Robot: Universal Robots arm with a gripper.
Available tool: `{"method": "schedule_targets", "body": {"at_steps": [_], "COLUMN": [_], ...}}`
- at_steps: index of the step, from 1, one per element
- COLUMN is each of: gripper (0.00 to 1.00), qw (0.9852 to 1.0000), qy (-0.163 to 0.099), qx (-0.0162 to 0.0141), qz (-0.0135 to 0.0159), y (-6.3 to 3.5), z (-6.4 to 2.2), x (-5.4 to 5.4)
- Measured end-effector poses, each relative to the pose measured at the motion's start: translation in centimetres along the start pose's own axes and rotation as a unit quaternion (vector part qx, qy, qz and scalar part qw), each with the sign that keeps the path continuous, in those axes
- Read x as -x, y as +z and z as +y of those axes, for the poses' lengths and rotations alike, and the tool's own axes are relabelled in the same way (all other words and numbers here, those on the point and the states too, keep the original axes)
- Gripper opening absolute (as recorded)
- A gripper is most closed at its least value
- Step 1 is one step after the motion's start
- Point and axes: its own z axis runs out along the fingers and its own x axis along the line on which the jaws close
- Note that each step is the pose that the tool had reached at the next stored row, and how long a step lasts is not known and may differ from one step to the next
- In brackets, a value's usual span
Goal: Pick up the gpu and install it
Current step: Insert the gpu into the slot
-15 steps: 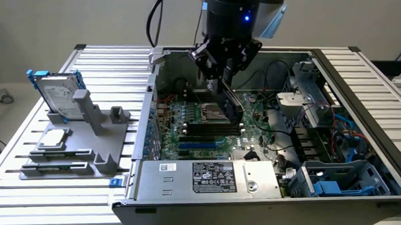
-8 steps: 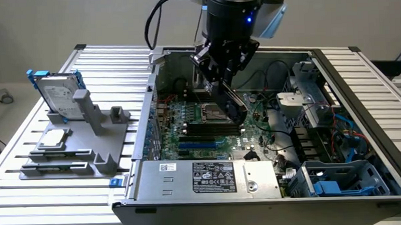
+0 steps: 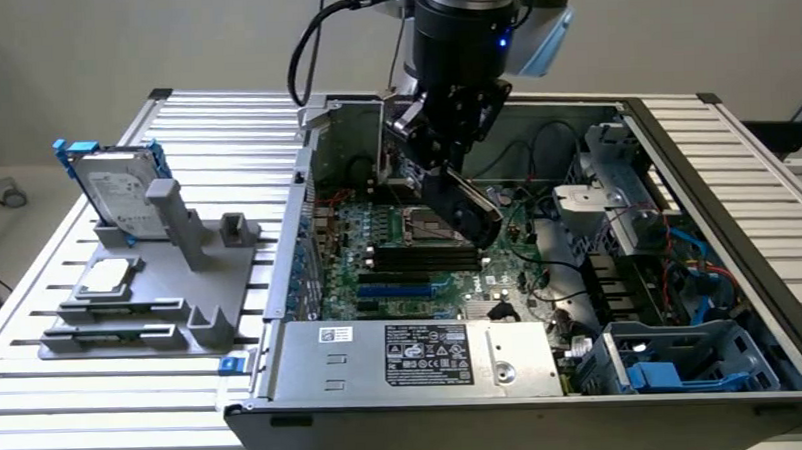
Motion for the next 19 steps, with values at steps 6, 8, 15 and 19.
{"method": "schedule_targets", "body": {"at_steps": [6,8,15,19], "gripper": [0.27,0.27,0.27,0.27], "qw": [0.9985,0.9973,0.9907,0.9851], "qy": [-0.055,-0.073,-0.136,-0.172], "qx": [-0.0008,-0.0011,-0.002,-0.0025], "qz": [0.0001,0.0001,0.0002,0.0003], "y": [0.31,0.42,0.79,0.97], "z": [0.0,0.0,0.0,0.0], "x": [0.0,0.01,0.01,0.01]}}
